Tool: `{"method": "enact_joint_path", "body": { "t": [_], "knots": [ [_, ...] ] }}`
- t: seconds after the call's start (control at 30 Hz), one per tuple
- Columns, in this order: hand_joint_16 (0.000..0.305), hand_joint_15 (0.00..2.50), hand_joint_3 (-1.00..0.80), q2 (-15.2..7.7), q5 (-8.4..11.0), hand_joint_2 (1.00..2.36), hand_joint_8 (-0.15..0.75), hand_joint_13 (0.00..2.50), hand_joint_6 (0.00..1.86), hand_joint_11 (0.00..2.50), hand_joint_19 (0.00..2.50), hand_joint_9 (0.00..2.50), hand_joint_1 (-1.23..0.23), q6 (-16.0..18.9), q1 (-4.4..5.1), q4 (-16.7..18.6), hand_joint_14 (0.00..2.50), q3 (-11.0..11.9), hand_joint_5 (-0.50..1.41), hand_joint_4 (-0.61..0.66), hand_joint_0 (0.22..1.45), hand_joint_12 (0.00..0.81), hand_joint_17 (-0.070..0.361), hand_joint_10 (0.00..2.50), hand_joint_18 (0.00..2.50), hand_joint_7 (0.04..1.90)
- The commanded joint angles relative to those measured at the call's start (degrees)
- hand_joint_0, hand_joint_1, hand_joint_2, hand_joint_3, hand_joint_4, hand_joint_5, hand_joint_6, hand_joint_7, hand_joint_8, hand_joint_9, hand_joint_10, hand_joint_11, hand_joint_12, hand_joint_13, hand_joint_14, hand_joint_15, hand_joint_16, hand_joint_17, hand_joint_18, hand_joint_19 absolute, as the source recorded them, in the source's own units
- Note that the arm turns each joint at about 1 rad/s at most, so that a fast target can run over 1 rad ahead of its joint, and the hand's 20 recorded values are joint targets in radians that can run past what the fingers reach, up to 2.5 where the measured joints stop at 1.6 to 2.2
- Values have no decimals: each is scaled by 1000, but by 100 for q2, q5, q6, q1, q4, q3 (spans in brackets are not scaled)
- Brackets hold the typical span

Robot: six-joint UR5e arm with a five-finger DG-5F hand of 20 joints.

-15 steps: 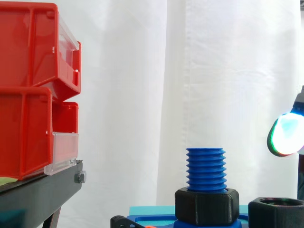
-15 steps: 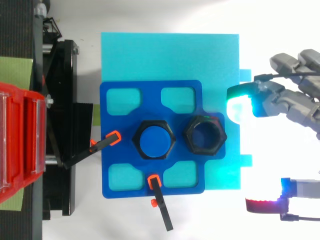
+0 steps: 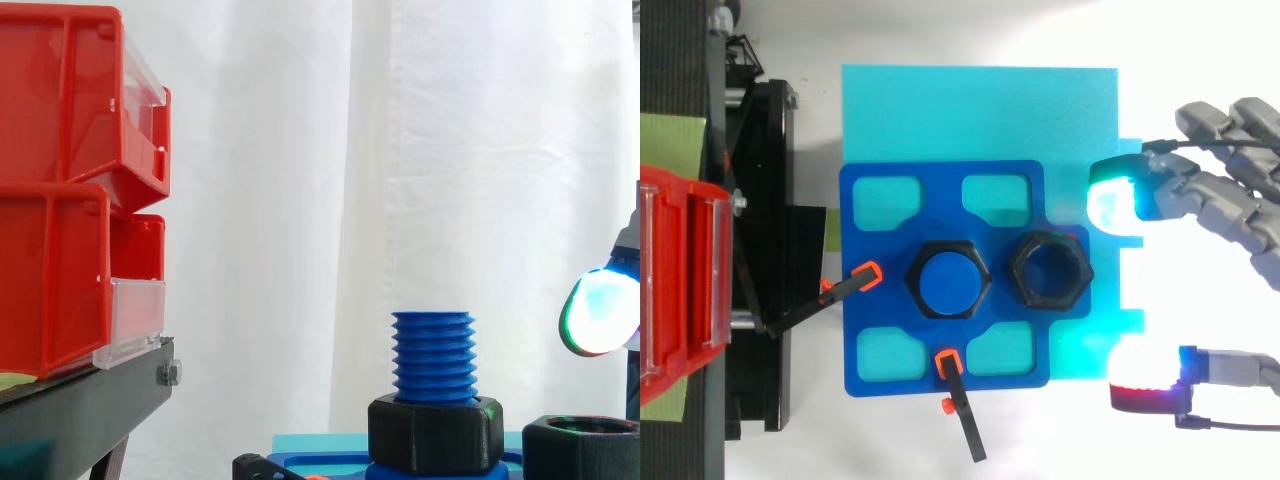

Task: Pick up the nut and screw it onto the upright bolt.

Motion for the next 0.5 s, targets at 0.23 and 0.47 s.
{"method": "enact_joint_path", "body": {
  "t": [0.23, 0.47],
  "knots": [
    [43, 0, -500, -79, 17, 1000, 344, 471, 502, 0, 0, 443, -685, -521, 11, 402, 0, -9, -224, 291, 393, 376, 96, 0, 231, 843],
    [43, 0, -500, -202, 79, 1000, 345, 478, 503, 0, 0, 442, -689, -530, 11, 648, 0, 0, -222, 298, 395, 377, 97, 0, 235, 865]
  ]
}}
